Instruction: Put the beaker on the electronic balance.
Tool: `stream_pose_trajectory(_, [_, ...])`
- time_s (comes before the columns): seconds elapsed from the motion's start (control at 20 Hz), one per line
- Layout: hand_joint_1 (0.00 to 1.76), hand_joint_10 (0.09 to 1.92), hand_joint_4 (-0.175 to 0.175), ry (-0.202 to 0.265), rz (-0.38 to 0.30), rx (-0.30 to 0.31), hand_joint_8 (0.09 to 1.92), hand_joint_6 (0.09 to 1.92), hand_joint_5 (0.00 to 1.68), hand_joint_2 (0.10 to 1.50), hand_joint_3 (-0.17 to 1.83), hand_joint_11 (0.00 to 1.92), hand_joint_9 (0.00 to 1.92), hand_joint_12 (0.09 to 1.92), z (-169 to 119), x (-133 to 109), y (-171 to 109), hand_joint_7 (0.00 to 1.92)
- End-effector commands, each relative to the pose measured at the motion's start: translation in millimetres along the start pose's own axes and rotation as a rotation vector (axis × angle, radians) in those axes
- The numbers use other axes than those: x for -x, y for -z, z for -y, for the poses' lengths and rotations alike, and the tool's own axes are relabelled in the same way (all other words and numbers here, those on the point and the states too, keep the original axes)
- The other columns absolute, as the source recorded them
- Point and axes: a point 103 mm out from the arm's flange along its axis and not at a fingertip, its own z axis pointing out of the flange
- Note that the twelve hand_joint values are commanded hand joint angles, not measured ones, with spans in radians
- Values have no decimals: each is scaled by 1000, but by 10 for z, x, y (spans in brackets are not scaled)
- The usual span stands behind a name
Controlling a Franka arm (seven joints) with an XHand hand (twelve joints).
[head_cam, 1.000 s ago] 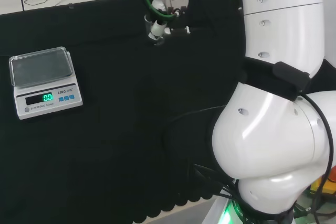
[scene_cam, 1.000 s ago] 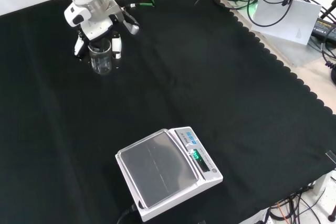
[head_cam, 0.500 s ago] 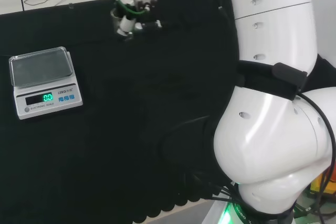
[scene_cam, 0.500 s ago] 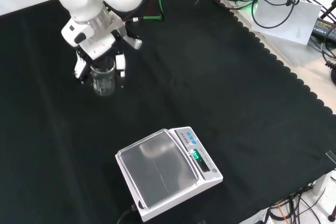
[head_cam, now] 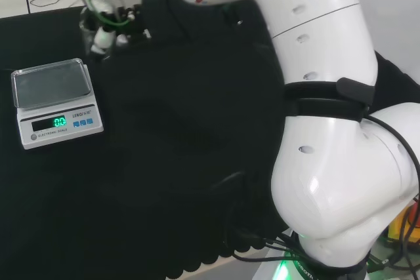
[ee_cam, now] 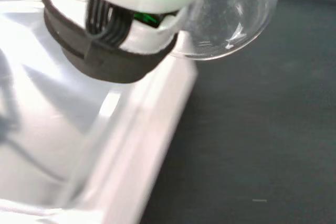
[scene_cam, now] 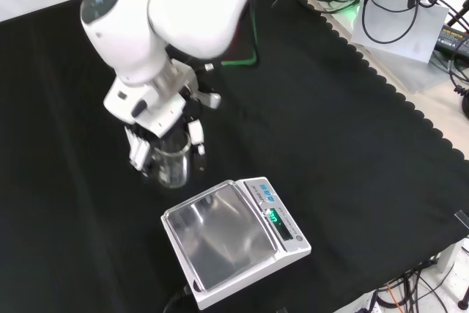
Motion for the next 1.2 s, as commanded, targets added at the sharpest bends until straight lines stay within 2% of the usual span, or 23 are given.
stream_pose_trajectory(0.05, [1184,1209,31,129,-10,-73,1433,1317,859,899,621,1190,1019,982,-49,-643,-304,829])
stream_pose_trajectory(0.55, [1185,1208,31,171,-32,-104,1433,1315,863,894,628,1189,1021,983,-24,-845,-451,830])
stream_pose_trajectory(0.85, [1182,1205,31,190,-23,-131,1431,1326,845,905,613,1187,1017,985,-47,-930,-537,831])
stream_pose_trajectory(0.9, [1161,1200,-44,192,-24,-135,1445,1321,845,911,589,1189,1010,987,-48,-930,-549,793])
stream_pose_trajectory(0.95, [1144,1192,-103,194,-25,-142,1458,1317,842,921,560,1194,1002,986,-47,-925,-559,758])
stream_pose_trajectory(1.0, [1169,1176,-117,197,-30,-150,1458,1325,765,841,627,1205,996,982,-46,-917,-568,732])
stream_pose_trajectory(1.05, [1186,1143,-105,198,-34,-158,1433,1328,664,741,734,1207,985,990,-44,-908,-574,705])
stream_pose_trajectory(1.15, [1185,1040,-55,198,-38,-171,1305,1238,428,581,909,1119,960,1063,-40,-889,-573,642])
stream_pose_trajectory(1.2, [1160,984,-30,199,-39,-173,1217,1063,322,521,950,999,909,1129,-38,-879,-567,586])
